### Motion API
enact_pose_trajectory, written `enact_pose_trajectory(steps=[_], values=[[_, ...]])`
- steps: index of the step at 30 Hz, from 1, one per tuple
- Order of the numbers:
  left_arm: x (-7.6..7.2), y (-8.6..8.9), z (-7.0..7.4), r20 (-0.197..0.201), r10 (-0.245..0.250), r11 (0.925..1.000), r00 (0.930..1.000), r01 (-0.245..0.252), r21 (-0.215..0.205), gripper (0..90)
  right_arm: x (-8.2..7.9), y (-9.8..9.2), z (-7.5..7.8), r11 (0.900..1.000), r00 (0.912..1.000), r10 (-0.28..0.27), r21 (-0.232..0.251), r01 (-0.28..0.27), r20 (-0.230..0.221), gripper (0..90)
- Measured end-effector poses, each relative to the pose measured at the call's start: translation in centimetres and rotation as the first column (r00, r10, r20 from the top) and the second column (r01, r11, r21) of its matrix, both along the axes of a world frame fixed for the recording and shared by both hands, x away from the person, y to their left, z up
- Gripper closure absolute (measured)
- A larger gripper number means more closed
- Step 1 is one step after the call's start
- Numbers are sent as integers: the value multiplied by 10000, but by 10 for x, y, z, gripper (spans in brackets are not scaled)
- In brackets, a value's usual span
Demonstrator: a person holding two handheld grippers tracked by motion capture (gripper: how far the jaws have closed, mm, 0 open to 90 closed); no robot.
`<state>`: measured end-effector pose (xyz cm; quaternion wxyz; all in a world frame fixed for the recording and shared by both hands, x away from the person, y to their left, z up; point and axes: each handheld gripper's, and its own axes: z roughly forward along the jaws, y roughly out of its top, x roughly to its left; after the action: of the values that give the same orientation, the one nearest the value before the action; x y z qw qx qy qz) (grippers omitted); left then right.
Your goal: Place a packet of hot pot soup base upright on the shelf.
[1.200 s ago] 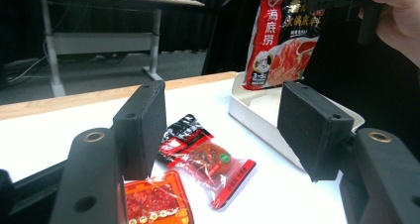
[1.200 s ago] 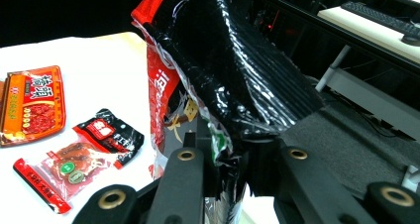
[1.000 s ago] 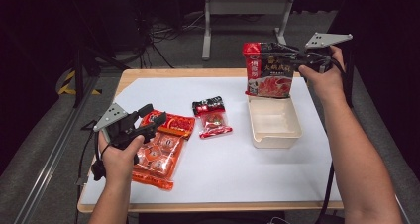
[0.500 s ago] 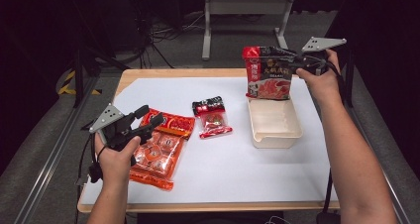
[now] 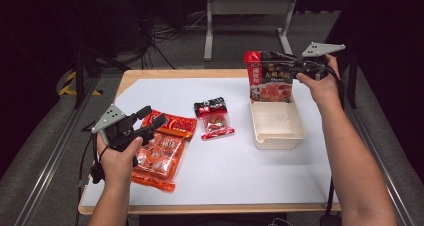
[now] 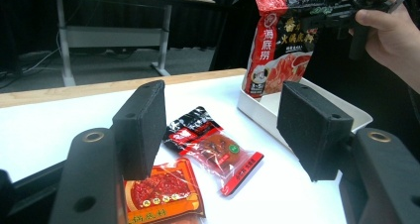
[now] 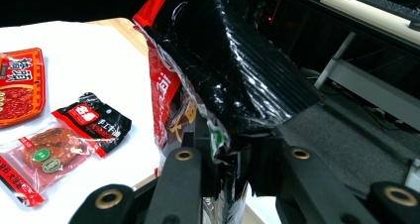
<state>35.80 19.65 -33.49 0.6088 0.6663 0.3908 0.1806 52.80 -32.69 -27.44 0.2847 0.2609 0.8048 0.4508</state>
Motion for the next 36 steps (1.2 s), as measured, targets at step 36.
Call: enact_pose_trajectory(steps=[36], values=[[11, -3, -1, -234, -115, 9999, 9997, 115, 5, 342, -7, -22, -42, 9866, 9773, -1632, -263, 1611, -1349, 758]])
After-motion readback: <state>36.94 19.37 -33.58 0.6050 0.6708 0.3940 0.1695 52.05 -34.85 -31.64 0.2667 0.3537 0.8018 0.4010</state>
